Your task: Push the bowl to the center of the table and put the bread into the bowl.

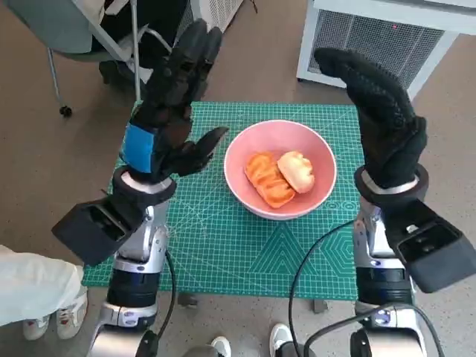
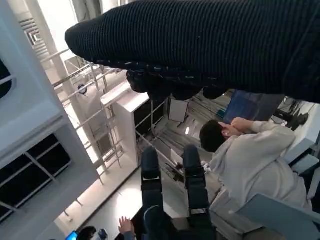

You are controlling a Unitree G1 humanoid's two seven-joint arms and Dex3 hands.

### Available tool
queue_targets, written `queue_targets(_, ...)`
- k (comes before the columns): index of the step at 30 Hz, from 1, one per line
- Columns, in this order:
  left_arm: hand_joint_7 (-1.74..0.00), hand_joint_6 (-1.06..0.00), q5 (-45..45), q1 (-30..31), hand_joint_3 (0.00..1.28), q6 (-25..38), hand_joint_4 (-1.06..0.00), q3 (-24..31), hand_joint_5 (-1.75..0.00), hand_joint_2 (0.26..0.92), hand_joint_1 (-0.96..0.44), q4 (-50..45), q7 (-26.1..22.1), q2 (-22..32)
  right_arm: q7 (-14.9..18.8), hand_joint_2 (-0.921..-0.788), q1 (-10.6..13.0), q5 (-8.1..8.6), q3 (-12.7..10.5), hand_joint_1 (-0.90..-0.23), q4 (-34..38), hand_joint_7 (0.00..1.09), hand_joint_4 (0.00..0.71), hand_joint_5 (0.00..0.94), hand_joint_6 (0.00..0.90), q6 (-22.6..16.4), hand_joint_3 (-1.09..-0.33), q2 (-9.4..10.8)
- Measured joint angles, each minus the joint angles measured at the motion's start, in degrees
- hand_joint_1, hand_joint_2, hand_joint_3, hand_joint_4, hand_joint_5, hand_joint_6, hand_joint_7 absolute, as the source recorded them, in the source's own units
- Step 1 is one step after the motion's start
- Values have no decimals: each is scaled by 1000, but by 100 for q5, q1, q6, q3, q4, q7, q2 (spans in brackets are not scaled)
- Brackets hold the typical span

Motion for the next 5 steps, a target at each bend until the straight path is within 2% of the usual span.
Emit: queue_targets(5,-90,-318,53,0,340,-109,-225,-3,-10,921,-605,0,9,0,21,-921,-1,60,0,-568,-9,694,250,78,-1,72,-772,-16)
